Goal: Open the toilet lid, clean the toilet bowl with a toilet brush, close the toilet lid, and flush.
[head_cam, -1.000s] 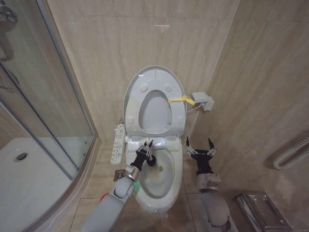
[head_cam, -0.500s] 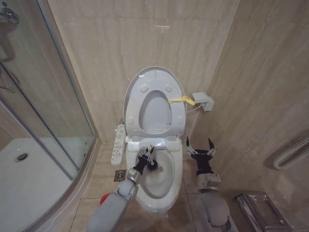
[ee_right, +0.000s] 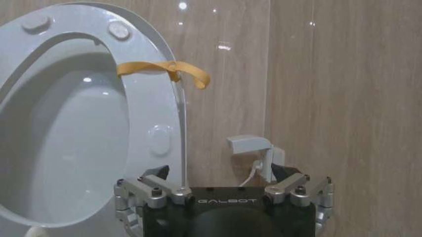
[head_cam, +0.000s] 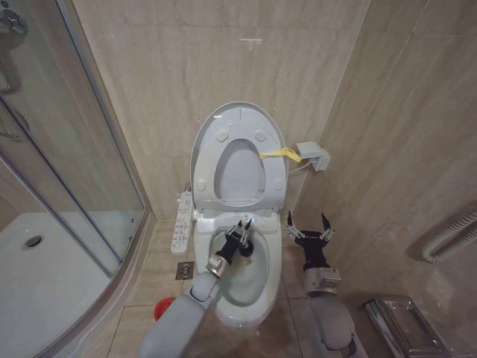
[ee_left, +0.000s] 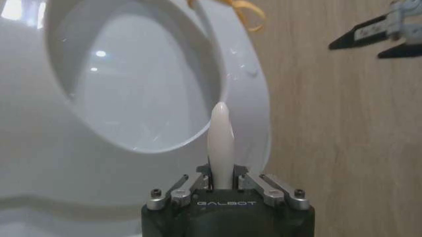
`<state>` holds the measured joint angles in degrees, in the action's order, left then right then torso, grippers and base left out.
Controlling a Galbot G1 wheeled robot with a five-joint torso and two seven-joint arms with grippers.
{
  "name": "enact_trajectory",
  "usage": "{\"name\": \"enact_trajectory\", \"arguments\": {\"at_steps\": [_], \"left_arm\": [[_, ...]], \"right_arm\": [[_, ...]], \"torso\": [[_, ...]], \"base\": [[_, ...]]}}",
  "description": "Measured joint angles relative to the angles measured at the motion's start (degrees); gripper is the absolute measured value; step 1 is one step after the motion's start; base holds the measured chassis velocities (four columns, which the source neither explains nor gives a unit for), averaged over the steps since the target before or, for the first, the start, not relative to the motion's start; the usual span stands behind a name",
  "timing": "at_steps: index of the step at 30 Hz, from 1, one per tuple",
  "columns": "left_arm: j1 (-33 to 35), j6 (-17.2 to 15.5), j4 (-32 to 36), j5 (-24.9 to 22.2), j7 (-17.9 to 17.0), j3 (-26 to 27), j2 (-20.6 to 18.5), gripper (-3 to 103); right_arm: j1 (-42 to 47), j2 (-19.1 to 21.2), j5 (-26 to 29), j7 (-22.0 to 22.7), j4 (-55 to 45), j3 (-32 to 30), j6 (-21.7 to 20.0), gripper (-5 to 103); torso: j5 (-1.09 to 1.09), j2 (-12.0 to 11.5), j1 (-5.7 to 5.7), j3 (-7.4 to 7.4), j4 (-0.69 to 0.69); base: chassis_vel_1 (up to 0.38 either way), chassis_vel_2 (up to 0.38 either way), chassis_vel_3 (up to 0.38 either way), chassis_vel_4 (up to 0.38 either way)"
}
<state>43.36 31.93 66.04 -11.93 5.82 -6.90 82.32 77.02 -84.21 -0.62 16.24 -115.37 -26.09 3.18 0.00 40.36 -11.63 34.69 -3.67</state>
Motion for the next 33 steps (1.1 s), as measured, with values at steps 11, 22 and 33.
{"name": "enact_trajectory", "arguments": {"at_steps": [11,22,33], "left_arm": [[-1.93,2.49,-11.1,2.9,0.34,0.84,1.25,20],[0.17,1.24,-2.44,2.99,-0.06,-0.15,1.89,20],[-0.97,2.71,-10.81,4.29,0.84,1.15,1.74,20]], "right_arm": [[0.0,0.0,0.0,0.0,0.0,0.0,0.0,100],[0.0,0.0,0.0,0.0,0.0,0.0,0.0,100],[0.0,0.0,0.0,-0.02,0.0,0.01,0.0,100]], "torso": [[0.01,0.0,0.0,0.0,0.03],[0.01,0.01,0.0,0.0,-0.02],[0.01,0.01,0.0,0.0,0.03]], "base": [[0.0,0.0,0.0,0.0],[0.0,0.0,0.0,0.0],[0.0,0.0,0.0,0.0]]}}
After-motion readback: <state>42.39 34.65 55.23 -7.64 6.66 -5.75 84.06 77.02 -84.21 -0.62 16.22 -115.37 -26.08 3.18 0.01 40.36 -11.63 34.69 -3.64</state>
